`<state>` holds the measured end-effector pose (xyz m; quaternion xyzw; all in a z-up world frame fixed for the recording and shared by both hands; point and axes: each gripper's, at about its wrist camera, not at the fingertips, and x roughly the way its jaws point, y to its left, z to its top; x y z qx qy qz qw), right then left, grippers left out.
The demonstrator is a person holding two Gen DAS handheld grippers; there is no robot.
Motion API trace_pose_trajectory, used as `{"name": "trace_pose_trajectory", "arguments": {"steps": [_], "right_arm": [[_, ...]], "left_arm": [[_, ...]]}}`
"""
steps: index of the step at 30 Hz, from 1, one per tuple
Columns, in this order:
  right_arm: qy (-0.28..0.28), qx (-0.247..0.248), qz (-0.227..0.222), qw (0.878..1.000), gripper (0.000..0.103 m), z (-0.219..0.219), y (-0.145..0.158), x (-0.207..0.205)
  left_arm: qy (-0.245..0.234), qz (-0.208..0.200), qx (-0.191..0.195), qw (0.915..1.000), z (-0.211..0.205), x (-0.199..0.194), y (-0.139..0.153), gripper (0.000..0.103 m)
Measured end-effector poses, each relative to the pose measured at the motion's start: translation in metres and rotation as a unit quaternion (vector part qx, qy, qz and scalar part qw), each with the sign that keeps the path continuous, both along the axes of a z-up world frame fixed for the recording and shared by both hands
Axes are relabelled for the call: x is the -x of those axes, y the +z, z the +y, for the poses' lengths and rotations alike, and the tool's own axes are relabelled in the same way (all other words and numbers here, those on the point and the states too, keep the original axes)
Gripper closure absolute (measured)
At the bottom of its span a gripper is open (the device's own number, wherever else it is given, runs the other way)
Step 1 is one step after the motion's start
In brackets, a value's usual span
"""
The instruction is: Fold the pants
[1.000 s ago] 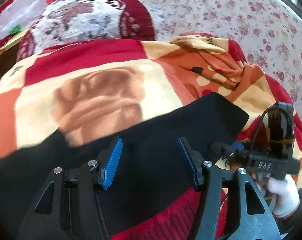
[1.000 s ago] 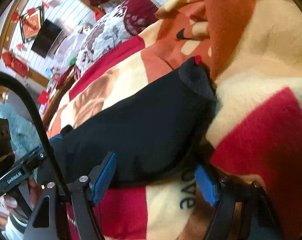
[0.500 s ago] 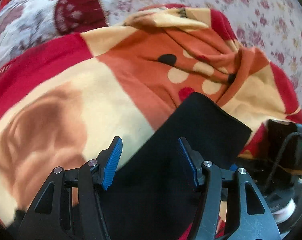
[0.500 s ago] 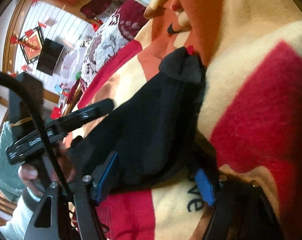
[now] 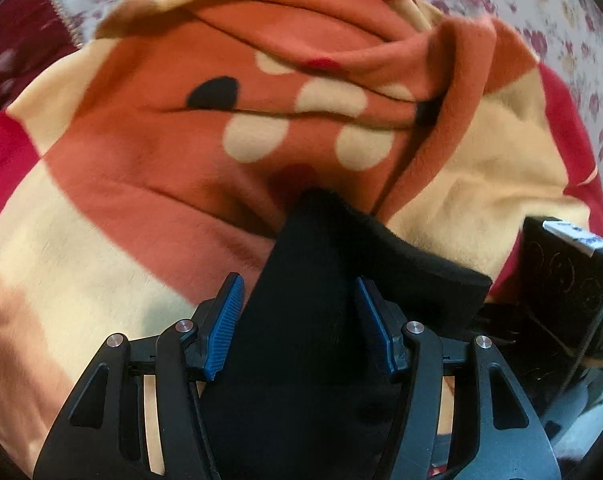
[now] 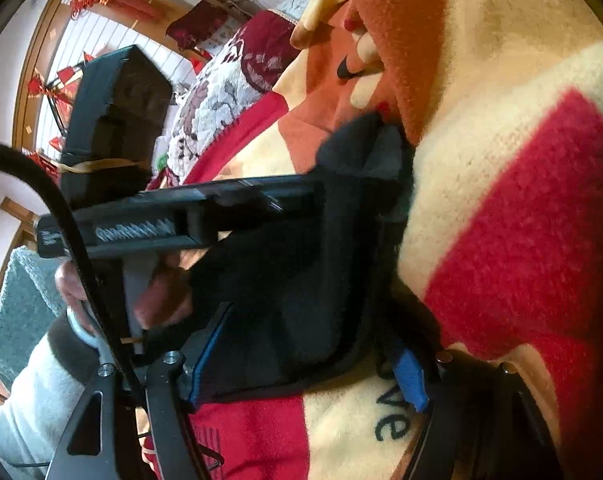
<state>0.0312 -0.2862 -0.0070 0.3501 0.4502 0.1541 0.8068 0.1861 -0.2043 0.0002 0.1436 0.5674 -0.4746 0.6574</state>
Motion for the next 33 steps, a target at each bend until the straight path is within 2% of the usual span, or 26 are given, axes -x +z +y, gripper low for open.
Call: {"name": "trace_pose_trajectory", "arguments": {"steps": [5,9,10,11,14,16,18,20,22,23,24,25,26,29,31,33], "right_arm": [[-0.006,-0.007,-0.002,1.0,0.029,0.001,-0.001,0.001],[0.002,-0.003,0.003,1.0,0.03,0.001,0.001,0.003],[0.002,-0.001,0.006,1.0,0.032,0.0,0.001,0.004],[0.002,0.001,0.008,1.0,0.033,0.001,0.002,0.002],[0.003,0.009,0.009,1.0,0.036,0.002,0.004,0.005],[0.004,0.012,0.007,1.0,0.036,0.002,0.003,0.007],[0.004,0.015,0.004,1.0,0.037,0.003,0.003,0.002],[0.006,0.023,0.001,1.0,0.044,0.004,0.003,0.004],[0.01,0.033,-0.001,0.999,0.052,0.004,0.003,0.005],[0.012,0.034,-0.002,0.999,0.054,0.004,0.003,0.004],[0.013,0.036,-0.002,0.999,0.057,0.003,0.003,0.005],[0.015,0.037,-0.002,0.999,0.062,0.003,0.003,0.004],[0.016,0.034,-0.004,0.999,0.065,0.002,0.003,0.004],[0.021,0.023,-0.007,0.999,0.072,0.0,0.006,0.004],[0.023,0.018,-0.013,0.999,0.076,0.0,0.01,0.003],[0.027,0.02,-0.026,0.999,0.081,0.0,0.017,0.004]], "left_arm": [[-0.016,0.051,0.013,0.9985,-0.004,-0.02,-0.008,0.044],[-0.039,0.084,0.006,0.9956,-0.01,-0.033,-0.012,0.044],[-0.043,0.09,0.01,0.995,-0.01,-0.035,-0.013,0.042],[-0.053,0.092,0.016,0.9942,-0.012,-0.037,-0.014,0.035],[-0.106,0.064,0.031,0.9918,-0.014,-0.03,-0.013,0.024],[-0.136,0.025,0.028,0.99,-0.018,-0.02,-0.013,0.022],[-0.14,0.013,0.026,0.9898,-0.022,-0.019,-0.014,0.022],[-0.125,0.023,0.029,0.9915,-0.023,-0.022,-0.014,0.022],[-0.119,0.008,0.029,0.9925,-0.026,-0.021,-0.013,0.037],[-0.123,-0.007,0.03,0.9919,-0.029,-0.017,-0.013,0.061],[-0.118,-0.017,0.031,0.9924,-0.028,-0.015,-0.013,0.07],[-0.109,-0.016,0.033,0.9933,-0.026,-0.016,-0.013,0.074],[-0.1,-0.012,0.038,0.9941,-0.023,-0.015,-0.012,0.085],[-0.095,-0.031,0.049,0.9938,-0.018,-0.011,-0.004,0.088],[-0.094,-0.043,0.05,0.9933,-0.017,0.014,0.003,0.089],[-0.089,-0.048,0.054,0.9934,-0.016,0.017,0.01,0.089]]}}
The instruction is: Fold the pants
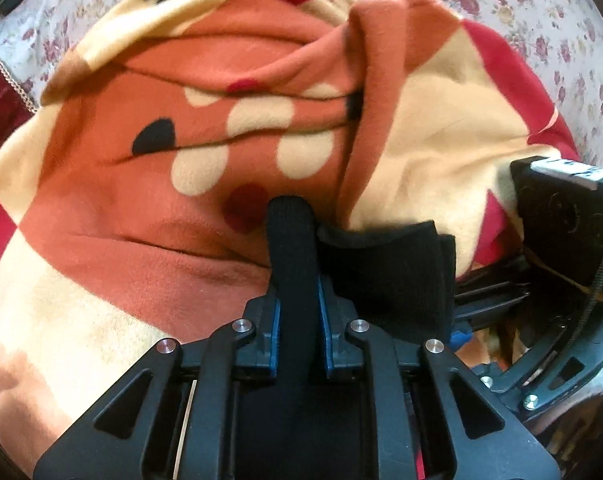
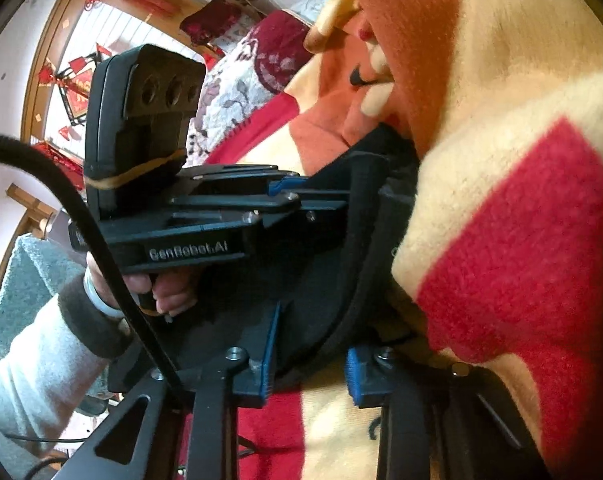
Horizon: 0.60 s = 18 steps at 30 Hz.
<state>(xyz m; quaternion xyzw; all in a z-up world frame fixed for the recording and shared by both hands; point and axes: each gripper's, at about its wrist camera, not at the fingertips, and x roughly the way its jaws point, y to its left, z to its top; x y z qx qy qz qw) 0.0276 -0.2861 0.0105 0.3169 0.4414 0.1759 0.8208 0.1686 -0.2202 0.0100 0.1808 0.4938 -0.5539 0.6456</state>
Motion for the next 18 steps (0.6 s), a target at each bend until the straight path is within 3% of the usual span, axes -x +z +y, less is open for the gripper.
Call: {"name": "trace_pose_trajectory", "arguments": {"steps": [3,11,13,18], "right_arm": [[0.017,0.037,-0.038,0.998,0.082,0.006,0.021,0.003],[0.052,0.065,-0.105,0.991,0.083,0.02,0.061,0.006],[0.077,0.081,-0.127,0.986,0.084,0.032,0.077,0.008],[0.158,0.121,-0.177,0.964,0.085,0.08,0.109,0.008]], "left_arm": [[0.012,-0.009,0.01,0.9998,0.014,-0.003,0.013,0.089],[0.059,-0.03,0.061,0.996,0.053,0.001,0.072,0.09],[0.082,-0.034,0.082,0.9927,0.077,0.005,0.093,0.091],[0.14,-0.035,0.13,0.981,0.139,0.02,0.113,0.092]]}}
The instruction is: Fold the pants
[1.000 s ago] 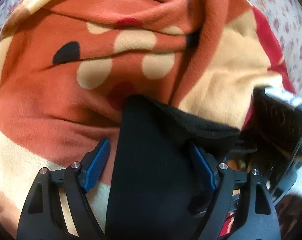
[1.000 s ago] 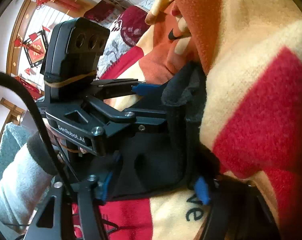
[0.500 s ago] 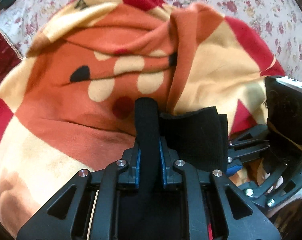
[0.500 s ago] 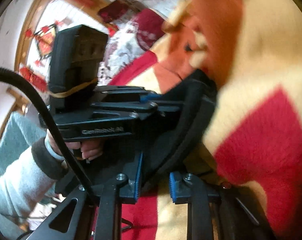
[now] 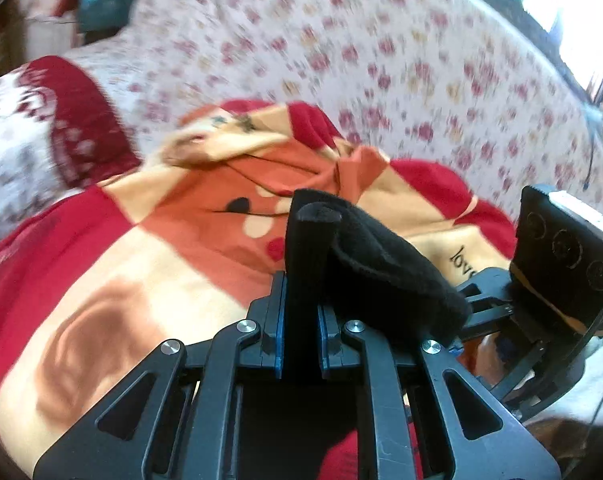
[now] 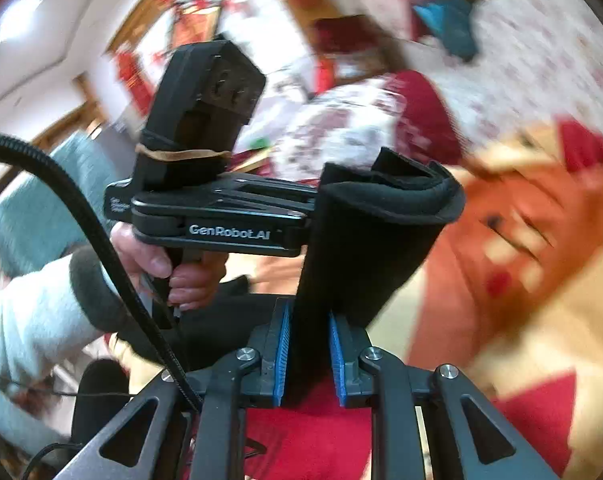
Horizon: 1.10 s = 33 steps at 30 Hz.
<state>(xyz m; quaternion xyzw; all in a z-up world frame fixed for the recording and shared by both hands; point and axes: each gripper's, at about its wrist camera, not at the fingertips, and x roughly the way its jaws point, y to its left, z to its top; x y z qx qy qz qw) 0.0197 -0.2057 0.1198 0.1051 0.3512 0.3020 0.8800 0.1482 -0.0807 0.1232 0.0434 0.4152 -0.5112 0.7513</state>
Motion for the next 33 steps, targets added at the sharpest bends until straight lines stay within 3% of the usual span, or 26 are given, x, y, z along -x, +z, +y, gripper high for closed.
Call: {"name": "trace_pose_trajectory", "arguments": {"steps": [4,6,9,13,14,17,20,24,27,30,33], "right_arm": [[0.069,0.016,-0.009,0.997,0.085,0.046,0.003,-0.007],[0.107,0.022,0.001,0.994,0.085,0.076,-0.011,-0.012],[0.159,0.008,0.045,0.986,0.085,0.112,-0.037,-0.022],[0.24,0.0,0.127,0.962,0.085,0.159,-0.08,-0.024],[0.247,0.017,0.133,0.96,0.085,0.167,-0.085,-0.02],[0.272,0.024,0.111,0.956,0.085,0.17,-0.077,-0.008],[0.261,-0.003,0.078,0.962,0.084,0.143,-0.053,0.004],[0.193,-0.055,0.052,0.978,0.079,0.092,-0.029,0.001],[0.126,-0.091,0.069,0.985,0.073,0.059,-0.031,-0.014],[0.081,-0.138,0.108,0.981,0.072,0.041,-0.042,-0.031],[0.07,-0.136,0.118,0.981,0.071,0.037,-0.045,-0.041]], "left_arm": [[0.068,0.022,0.034,0.9968,0.06,0.012,-0.004,0.092],[0.1,0.037,0.041,0.9935,0.092,0.017,-0.011,0.092],[0.161,0.06,0.024,0.9848,0.137,0.032,-0.038,0.092],[0.226,0.064,0.001,0.972,0.187,0.057,-0.053,0.091],[0.239,0.062,0.002,0.9691,0.199,0.067,-0.051,0.085],[0.263,0.065,0.005,0.9626,0.217,0.084,-0.045,0.04],[0.282,0.068,0.029,0.9566,0.225,0.098,-0.037,0.035],[0.307,0.068,0.024,0.949,0.213,0.104,-0.035,0.033],[0.31,0.07,0.001,0.9483,0.195,0.097,-0.044,0.033],[0.306,0.078,0.007,0.9486,0.181,0.087,-0.053,0.033],[0.306,0.078,-0.003,0.9487,0.171,0.075,-0.063,0.034]]}}
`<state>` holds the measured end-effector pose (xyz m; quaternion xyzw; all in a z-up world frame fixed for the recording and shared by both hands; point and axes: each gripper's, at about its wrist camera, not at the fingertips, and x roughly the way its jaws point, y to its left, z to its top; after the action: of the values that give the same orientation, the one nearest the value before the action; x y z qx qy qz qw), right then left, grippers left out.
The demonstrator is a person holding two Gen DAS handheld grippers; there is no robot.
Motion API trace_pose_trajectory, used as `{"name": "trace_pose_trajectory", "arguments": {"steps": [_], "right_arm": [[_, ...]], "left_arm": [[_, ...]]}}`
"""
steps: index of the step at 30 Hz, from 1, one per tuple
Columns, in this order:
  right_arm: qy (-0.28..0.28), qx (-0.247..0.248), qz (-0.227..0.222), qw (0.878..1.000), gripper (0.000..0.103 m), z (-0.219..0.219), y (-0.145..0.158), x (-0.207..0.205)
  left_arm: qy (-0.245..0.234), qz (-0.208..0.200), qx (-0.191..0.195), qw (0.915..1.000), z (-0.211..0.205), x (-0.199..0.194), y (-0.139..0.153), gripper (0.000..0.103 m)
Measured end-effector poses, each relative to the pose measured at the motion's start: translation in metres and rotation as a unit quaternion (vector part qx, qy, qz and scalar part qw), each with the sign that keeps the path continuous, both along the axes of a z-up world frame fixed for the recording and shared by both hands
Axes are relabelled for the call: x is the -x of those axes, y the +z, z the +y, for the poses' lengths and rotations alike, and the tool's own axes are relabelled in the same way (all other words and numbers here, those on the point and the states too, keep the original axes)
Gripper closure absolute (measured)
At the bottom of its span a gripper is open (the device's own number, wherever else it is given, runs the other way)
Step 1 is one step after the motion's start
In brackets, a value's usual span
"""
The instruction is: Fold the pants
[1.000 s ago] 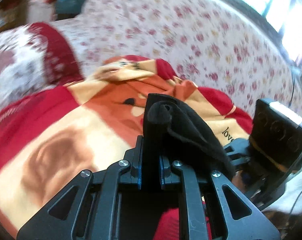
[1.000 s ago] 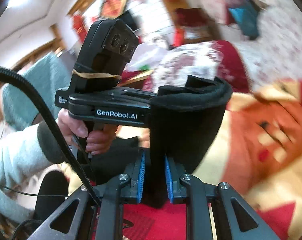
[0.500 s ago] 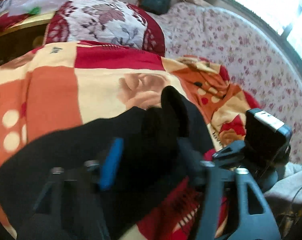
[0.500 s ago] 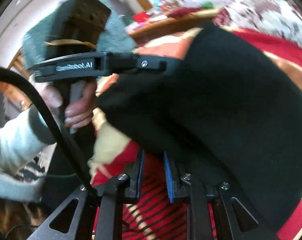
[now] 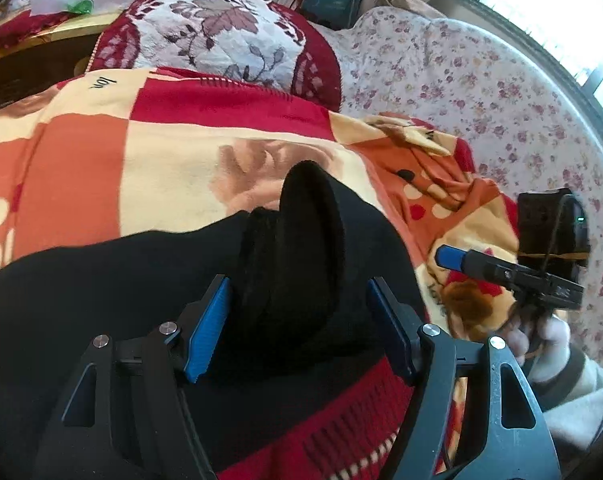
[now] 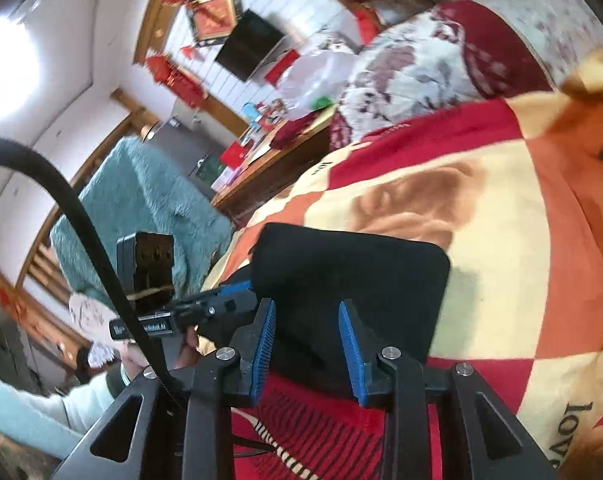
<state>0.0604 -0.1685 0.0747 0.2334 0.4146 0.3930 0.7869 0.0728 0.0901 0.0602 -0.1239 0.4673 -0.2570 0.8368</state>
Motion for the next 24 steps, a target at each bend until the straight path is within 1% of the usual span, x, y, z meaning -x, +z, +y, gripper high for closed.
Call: {"name": "trace_pose_trajectory", "arguments": {"steps": [3,4,6,7,8,9,11,12,13,14,15,16,18,19,21,24], "right_arm": [[0.008,0.02,-0.01,1.0,0.068,0.009,0.001,-0.007],[0.01,0.029,-0.014,0.999,0.063,0.008,0.0,-0.008],[0.006,0.068,-0.025,0.997,0.058,0.012,-0.002,-0.013],[0.0,0.092,-0.025,0.995,0.058,0.017,-0.004,-0.016],[-0.008,0.107,-0.024,0.994,0.058,0.015,-0.01,-0.017],[-0.02,0.113,-0.022,0.993,0.058,0.012,-0.014,-0.02],[-0.045,0.101,-0.009,0.994,0.058,0.002,-0.019,-0.024],[-0.061,0.104,0.003,0.993,0.058,-0.002,-0.023,-0.028],[-0.073,0.12,0.018,0.99,0.057,-0.003,-0.029,-0.033],[-0.075,0.125,0.029,0.989,0.056,-0.004,-0.034,-0.037],[-0.075,0.121,0.038,0.989,0.054,-0.004,-0.039,-0.04],[-0.074,0.116,0.047,0.989,0.054,-0.003,-0.043,-0.043],[-0.067,0.117,0.056,0.989,0.054,0.001,-0.045,-0.045],[-0.065,0.12,0.052,0.989,0.054,0.004,-0.043,-0.043],[-0.059,0.127,0.042,0.989,0.054,0.006,-0.033,-0.04],[-0.06,0.139,0.009,0.988,0.054,0.008,-0.015,-0.032]], "left_arm": [[0.0,0.013,0.0,0.9999,-0.006,-0.011,-0.008,0.034],[-0.001,0.015,0.005,0.9999,-0.008,-0.013,-0.009,0.034],[-0.003,0.016,0.005,0.9999,-0.012,-0.014,-0.01,0.033],[-0.003,0.017,0.002,0.9999,-0.014,-0.014,-0.011,0.033],[-0.003,0.016,-0.002,0.9999,-0.017,-0.014,-0.012,0.034],[0.0,0.014,-0.008,0.9999,-0.019,-0.013,-0.012,0.034],[0.005,0.01,-0.013,0.9999,-0.022,-0.012,-0.012,0.034],[0.005,0.011,-0.008,0.9999,-0.022,-0.011,-0.012,0.043],[0.004,0.012,0.0,0.9999,-0.022,-0.011,-0.012,0.051],[0.005,0.018,0.009,0.9998,-0.022,-0.012,-0.011,0.067],[0.009,0.031,0.018,0.9993,-0.022,-0.012,-0.012,0.086],[0.014,0.041,0.024,0.9988,-0.022,-0.013,-0.012,0.09],[0.029,0.047,0.029,0.998,-0.022,-0.006,-0.007,0.091],[0.031,0.043,0.03,0.9981,-0.022,0.0,0.0,0.092],[0.031,0.034,0.042,0.9981,-0.02,0.012,0.015,0.093],[0.04,0.025,0.026,0.9986,-0.016,0.026,0.03,0.093]]}}
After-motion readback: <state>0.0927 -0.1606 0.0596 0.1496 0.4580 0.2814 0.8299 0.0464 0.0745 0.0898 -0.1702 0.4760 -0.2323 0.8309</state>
